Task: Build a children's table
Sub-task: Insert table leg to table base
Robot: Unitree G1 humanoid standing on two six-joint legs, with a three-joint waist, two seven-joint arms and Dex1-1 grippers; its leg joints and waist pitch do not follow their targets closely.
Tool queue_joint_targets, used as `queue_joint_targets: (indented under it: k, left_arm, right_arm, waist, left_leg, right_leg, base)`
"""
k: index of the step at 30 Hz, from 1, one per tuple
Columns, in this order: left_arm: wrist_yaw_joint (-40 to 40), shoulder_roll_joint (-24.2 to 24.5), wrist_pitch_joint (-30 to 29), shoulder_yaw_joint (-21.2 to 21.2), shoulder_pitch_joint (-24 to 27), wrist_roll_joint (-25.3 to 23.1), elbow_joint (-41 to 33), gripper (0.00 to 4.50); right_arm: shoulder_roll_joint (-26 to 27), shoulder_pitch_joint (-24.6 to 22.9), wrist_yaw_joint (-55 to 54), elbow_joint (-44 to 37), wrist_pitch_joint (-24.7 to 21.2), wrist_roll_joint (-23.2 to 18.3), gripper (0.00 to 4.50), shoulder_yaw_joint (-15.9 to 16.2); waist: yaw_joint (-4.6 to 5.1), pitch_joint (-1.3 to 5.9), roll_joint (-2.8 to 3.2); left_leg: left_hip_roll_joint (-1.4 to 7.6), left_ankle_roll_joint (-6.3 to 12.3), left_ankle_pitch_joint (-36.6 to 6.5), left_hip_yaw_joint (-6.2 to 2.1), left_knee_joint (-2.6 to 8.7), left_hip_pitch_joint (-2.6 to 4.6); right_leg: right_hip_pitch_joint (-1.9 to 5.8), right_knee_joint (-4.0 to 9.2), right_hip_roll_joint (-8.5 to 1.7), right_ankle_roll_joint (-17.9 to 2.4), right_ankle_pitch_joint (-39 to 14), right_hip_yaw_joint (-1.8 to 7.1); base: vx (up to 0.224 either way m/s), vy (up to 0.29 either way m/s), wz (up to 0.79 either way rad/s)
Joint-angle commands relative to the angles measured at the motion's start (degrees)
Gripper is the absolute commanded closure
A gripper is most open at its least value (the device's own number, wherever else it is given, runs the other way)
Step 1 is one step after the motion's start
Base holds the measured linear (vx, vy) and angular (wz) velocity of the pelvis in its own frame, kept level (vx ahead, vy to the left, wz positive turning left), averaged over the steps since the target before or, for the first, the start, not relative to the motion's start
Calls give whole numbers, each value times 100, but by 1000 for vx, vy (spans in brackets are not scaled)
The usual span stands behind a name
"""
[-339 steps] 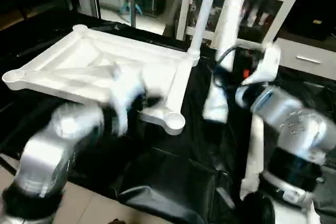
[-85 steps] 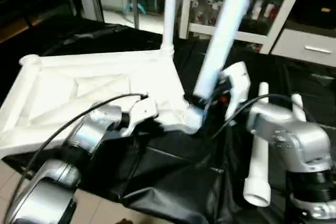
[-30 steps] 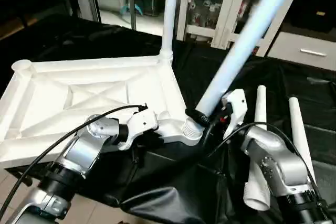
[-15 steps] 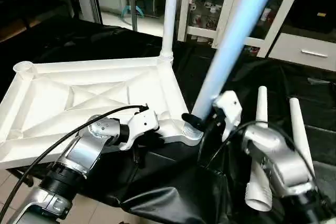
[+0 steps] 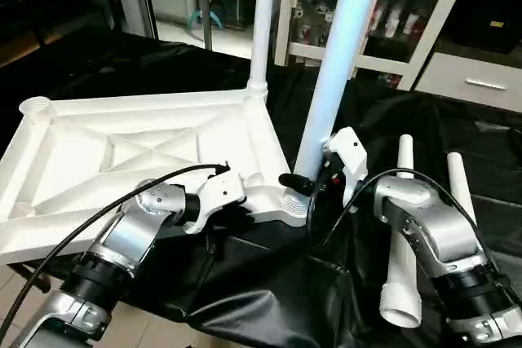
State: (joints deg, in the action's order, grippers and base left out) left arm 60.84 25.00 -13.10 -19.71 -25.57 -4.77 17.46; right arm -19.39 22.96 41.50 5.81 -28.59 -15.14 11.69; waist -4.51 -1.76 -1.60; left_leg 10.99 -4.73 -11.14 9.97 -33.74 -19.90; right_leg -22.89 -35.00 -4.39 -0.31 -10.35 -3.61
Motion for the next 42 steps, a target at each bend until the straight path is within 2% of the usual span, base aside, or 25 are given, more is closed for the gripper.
queue_joint_targets:
  k: [1, 5, 10, 12, 15, 18, 20, 22, 23, 25, 26, 27, 28, 29, 30, 32, 33, 35, 37, 38, 41, 42]
  left_arm:
    - [-272, -18, -101, 125, 110, 40, 75, 450]
    - [-309, -10, -144, 182, 142, 77, 54, 450]
    - [-499, -127, -471, 375, 189, 222, -36, 450]
    - [-750, -329, -849, 526, 178, 317, -142, 450]
    - [-1127, -646, -1305, 576, 107, 286, -305, 450]
    - [-1568, -1036, -1704, 613, -51, 184, -364, 450]
    - [-1726, -1161, -1812, 625, -114, 140, -362, 450]
    - [-2143, -1518, -2076, 685, -283, 86, -329, 450]
    - [-2634, -1927, -2252, 754, -449, 36, -229, 450]
    - [-2980, -2240, -2234, 791, -567, 33, -98, 450]
    - [-3061, -2321, -2214, 801, -598, 42, -57, 450]
    - [-3119, -2365, -2225, 804, -616, 55, -45, 450]
    - [-3119, -2365, -2225, 804, -616, 55, -45, 450]
    - [-3349, -2576, -2118, 842, -684, 93, 47, 450]
    - [-3609, -2779, -1978, 890, -746, 122, 152, 450]
    - [-3750, -2854, -1968, 919, -767, 76, 189, 450]
    - [-3751, -2854, -1970, 920, -767, 74, 189, 450]
    - [-3824, -2871, -2013, 981, -776, 30, 211, 450]
    - [-3854, -2836, -2019, 1022, -777, 17, 231, 450]
    - [-3848, -2795, -2022, 1026, -776, 12, 229, 450]
    - [-3838, -2733, -2022, 1027, -778, 2, 237, 450]
    - [-3830, -2715, -2012, 1031, -777, 7, 251, 450]
  right_arm:
    - [-38, -318, -105, 412, -210, 239, 266, 236]
    - [-17, -429, -124, 395, -133, 275, 266, 231]
    - [179, -396, -498, 622, 16, 364, 266, 85]
    - [433, -221, -1003, 983, 131, 477, 266, -77]
    - [747, 196, -1734, 1669, 393, 687, 266, -220]
    - [1075, 716, -2444, 2466, 653, 764, 266, -418]
    - [1180, 885, -2649, 2722, 742, 771, 266, -489]
    - [1423, 1263, -3061, 3300, 940, 782, 266, -654]
    - [1634, 1580, -3423, 3795, 1098, 757, 266, -784]
    - [1758, 1769, -3687, 4110, 1220, 770, 266, -827]
    - [1785, 1813, -3747, 4186, 1260, 779, 266, -830]
    - [1804, 1857, -3790, 4275, 1316, 792, 266, -837]
    - [1804, 1857, -3790, 4275, 1316, 792, 266, -837]
    - [1876, 1956, -3915, 4445, 1381, 768, 266, -890]
    - [1947, 2054, -4017, 4604, 1451, 733, 266, -950]
    - [1996, 2173, -4076, 4818, 1575, 736, 266, -1000]
    - [1997, 2176, -4077, 4824, 1579, 736, 266, -1001]
    - [2037, 2299, -4106, 5073, 1744, 769, 266, -1087]
    - [2063, 2378, -4093, 5224, 1894, 749, 266, -1172]
    - [2068, 2400, -4047, 5242, 1944, 722, 266, -1206]
    - [2068, 2451, -3998, 5294, 2045, 710, 266, -1243]
    - [2075, 2473, -3971, 5327, 2107, 679, 231, -1285]
  waist:
    - [-10, 210, 1]
    - [11, 210, -2]
    - [58, 200, -4]
    - [148, 190, -11]
    - [221, 179, -17]
    - [262, 177, -47]
    - [273, 186, -37]
    - [277, 199, -79]
    - [291, 191, -78]
    - [278, 206, -131]
    - [245, 226, -105]
    - [212, 235, -127]
    - [200, 241, -127]
    - [198, 245, -182]
    - [174, 264, -192]
    - [131, 279, -173]
    - [110, 289, -188]
    - [91, 296, -188]
    - [91, 287, -194]
    - [89, 278, -186]
    - [94, 260, -182]
    - [97, 259, -154]
  left_leg:
    - [210, -90, -1748, -88, 490, 13]
    - [213, -114, -1898, -97, 504, 23]
    - [203, -120, -2012, -107, 511, 14]
    - [191, -176, -2144, -126, 514, -6]
    - [174, -176, -2320, -142, 490, 28]
    - [154, -139, -2363, -152, 475, 24]
    - [149, -139, -2390, -156, 465, 32]
    - [155, -122, -2295, -149, 470, 19]
    - [161, -136, -2286, -145, 475, 17]
    - [158, -122, -2226, -130, 466, 26]
    - [172, -97, -2036, -132, 478, 2]
    - [181, -47, -1822, -100, 476, -15]
    - [184, -25, -1720, -89, 472, -20]
    - [181, 41, -1554, -64, 468, -40]
    - [175, 91, -1403, -50, 451, -29]
    - [177, 156, -1188, -26, 425, -11]
    - [174, 204, -963, -33, 422, -54]
    - [174, 303, -701, -19, 406, -56]
    - [168, 375, -623, -14, 404, -65]
    - [176, 380, -718, -13, 411, -54]
    - [190, 287, -968, -21, 432, -42]
    - [192, 202, -1066, -34, 444, -36]
  right_leg:
    - [188, 523, -394, -713, -2247, 278]
    - [166, 545, -387, -646, -2357, 276]
    - [149, 562, -388, -629, -2545, 270]
    - [145, 577, -393, -607, -2822, 250]
    - [97, 645, -402, -498, -3287, 227]
    - [77, 689, -390, -393, -3477, 201]
    - [66, 696, -396, -345, -3523, 189]
    - [75, 688, -390, -358, -3327, 193]
    - [62, 662, -377, -409, -3193, 188]
    - [69, 657, -377, -455, -2989, 188]
    - [105, 620, -388, -528, -2622, 202]
    - [113, 592, -376, -600, -2173, 224]
    - [117, 562, -374, -655, -1956, 233]
    - [137, 524, -355, -735, -1654, 237]
    - [149, 490, -362, -809, -1455, 241]
    - [152, 456, -369, -927, -1124, 251]
    - [205, 415, -370, -961, -877, 243]
    - [214, 376, -370, -1038, -515, 242]
    - [230, 368, -370, -1087, -441, 238]
    - [225, 389, -379, -1085, -602, 234]
    - [213, 429, -379, -996, -993, 234]
    - [208, 437, -379, -940, -1122, 233]
  base:
    - [0, 0, 0]
    - [0, 0, 0]
    - [0, 0, 0]
    - [0, 0, 0]
    - [0, 0, 0]
    - [0, 0, 0]
    - [0, 0, 0]
    - [0, 0, 0]
    - [0, 0, 0]
    - [0, 0, 0]
    - [0, 0, 0]
    - [0, 0, 0]
    - [0, 0, 0]
    - [57, 3, 6]
    - [57, 3, 6]
    - [26, -2, 3]
    - [0, 0, 0]
    - [0, 0, 0]
    - [0, 0, 0]
    - [0, 0, 0]
    - [0, 0, 0]
    - [0, 0, 0]
